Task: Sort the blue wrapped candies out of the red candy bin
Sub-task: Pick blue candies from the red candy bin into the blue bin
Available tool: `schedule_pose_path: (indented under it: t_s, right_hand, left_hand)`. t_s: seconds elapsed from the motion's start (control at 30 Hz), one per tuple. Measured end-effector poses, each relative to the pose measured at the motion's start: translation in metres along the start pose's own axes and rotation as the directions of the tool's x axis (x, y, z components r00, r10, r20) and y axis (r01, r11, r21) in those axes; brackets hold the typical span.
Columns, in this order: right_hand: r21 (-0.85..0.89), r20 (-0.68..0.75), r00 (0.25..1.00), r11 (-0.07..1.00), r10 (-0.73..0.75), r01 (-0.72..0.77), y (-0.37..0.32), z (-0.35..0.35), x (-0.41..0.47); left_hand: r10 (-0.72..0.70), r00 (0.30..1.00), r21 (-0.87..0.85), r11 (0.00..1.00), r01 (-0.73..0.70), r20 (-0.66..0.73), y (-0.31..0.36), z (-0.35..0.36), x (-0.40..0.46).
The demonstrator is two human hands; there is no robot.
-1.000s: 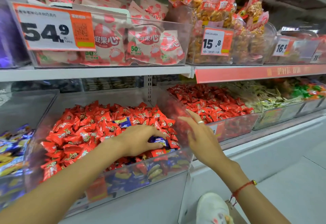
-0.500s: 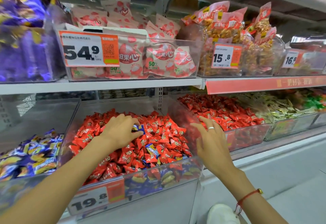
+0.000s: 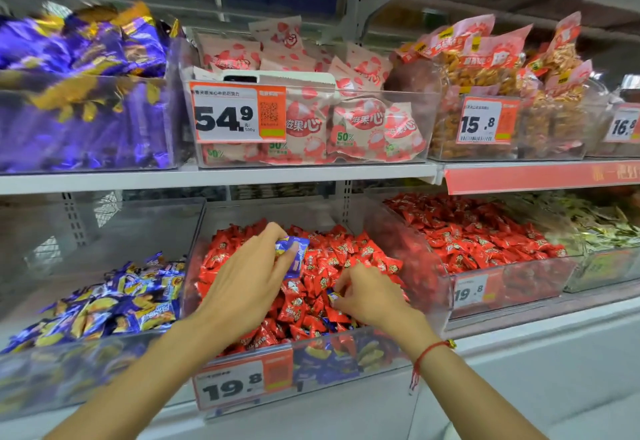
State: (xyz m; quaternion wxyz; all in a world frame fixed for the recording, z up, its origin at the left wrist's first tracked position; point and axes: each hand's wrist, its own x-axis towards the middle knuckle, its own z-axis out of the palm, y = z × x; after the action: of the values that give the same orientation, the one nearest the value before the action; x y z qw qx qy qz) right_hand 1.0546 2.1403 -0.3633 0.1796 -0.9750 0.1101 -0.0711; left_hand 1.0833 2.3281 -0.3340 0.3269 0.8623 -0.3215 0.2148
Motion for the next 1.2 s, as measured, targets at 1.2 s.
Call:
schedule_pose_path:
  t_s: [1.2]
  right_hand:
    - [0.084, 0.063, 0.919, 0.92, -0.389, 0.383, -0.037, 0.021, -0.027]
  left_hand:
    - [-0.479, 0.877, 0.142, 0.865, 0.48, -0.044, -0.111, -0.076, -0.033]
